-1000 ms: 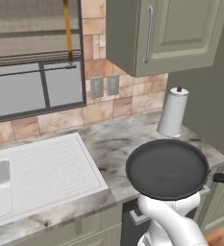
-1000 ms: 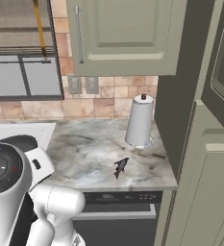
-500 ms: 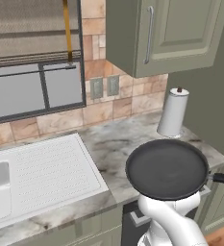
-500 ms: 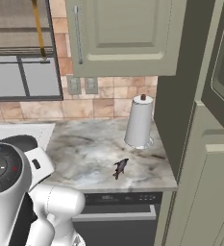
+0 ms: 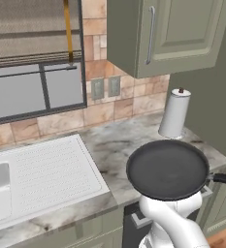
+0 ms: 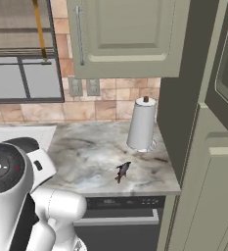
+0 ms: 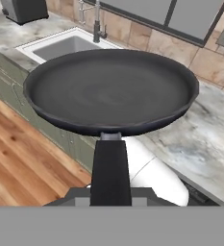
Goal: Retrieve the pan from the cabinet, then place the raw meat into the pan to avoid contamination.
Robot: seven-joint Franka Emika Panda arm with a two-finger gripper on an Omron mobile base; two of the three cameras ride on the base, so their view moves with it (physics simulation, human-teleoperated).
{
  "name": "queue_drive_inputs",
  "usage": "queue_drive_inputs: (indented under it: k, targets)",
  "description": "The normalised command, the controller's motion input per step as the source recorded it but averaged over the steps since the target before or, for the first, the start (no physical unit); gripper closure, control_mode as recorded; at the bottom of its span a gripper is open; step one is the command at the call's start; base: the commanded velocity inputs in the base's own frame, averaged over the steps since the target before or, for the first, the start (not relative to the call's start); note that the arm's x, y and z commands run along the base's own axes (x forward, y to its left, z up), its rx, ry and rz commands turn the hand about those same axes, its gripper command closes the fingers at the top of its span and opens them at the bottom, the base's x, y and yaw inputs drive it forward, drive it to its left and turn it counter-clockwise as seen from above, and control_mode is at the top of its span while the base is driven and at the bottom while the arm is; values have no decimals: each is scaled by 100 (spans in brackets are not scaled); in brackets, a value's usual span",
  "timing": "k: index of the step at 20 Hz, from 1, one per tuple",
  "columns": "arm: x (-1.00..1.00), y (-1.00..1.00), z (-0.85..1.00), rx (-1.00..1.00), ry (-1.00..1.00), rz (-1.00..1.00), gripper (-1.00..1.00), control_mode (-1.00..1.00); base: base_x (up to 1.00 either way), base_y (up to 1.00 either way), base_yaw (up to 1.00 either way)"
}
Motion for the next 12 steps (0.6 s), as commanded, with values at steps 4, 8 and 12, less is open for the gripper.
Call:
queue_drive_inputs:
  k: [4,8,12]
  targets:
    - [31,-3,-5,0,1,0,100,-100,0,0,0]
    - [44,-10,-5,0,4,0,100,-100,0,0,0]
    - [43,-20,-9,0,4,0,100,-100,0,0,0]
